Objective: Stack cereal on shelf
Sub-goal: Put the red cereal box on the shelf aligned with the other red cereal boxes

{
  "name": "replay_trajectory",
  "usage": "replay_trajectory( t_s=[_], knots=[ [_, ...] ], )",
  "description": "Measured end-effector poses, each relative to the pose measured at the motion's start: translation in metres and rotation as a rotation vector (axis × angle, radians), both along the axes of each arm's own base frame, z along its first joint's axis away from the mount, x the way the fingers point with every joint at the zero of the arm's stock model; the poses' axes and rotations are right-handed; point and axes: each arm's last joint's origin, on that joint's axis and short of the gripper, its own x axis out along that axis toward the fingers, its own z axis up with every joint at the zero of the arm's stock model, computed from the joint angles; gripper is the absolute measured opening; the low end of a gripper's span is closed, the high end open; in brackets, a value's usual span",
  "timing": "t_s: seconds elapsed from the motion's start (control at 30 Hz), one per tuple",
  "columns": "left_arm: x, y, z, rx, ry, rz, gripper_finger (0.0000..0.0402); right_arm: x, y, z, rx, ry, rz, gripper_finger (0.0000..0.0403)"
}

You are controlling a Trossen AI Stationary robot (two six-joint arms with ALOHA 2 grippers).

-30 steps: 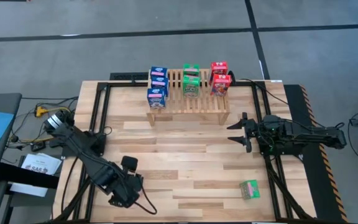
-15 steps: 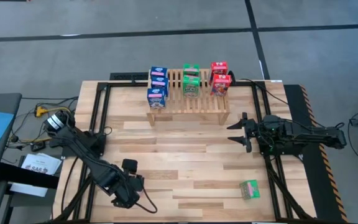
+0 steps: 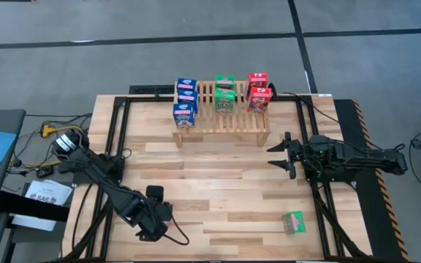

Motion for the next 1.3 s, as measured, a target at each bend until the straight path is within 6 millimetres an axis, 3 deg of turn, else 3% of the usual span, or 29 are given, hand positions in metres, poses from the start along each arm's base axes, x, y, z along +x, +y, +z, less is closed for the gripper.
replay_trajectory(
  t_s=[0.53,0.73,1.0,1.3],
  knots=[
    [0.018,0.016,0.003,-0.049,-0.016,0.072,0.0225,0.0,0.0,0.0,0.0,0.0,0.0,0.0261],
    [0.025,0.021,0.009,-0.078,-0.022,0.082,0.0216,0.0,0.0,0.0,0.0,0.0,0.0,0.0261],
    [0.021,0.018,0.008,-0.164,0.038,0.25,0.0218,0.0,0.0,0.0,0.0,0.0,0.0,0.0261],
    [0.018,0.017,0.008,-0.168,0.047,0.32,0.022,0.0,0.0,0.0,0.0,0.0,0.0,0.0261]
  ],
)
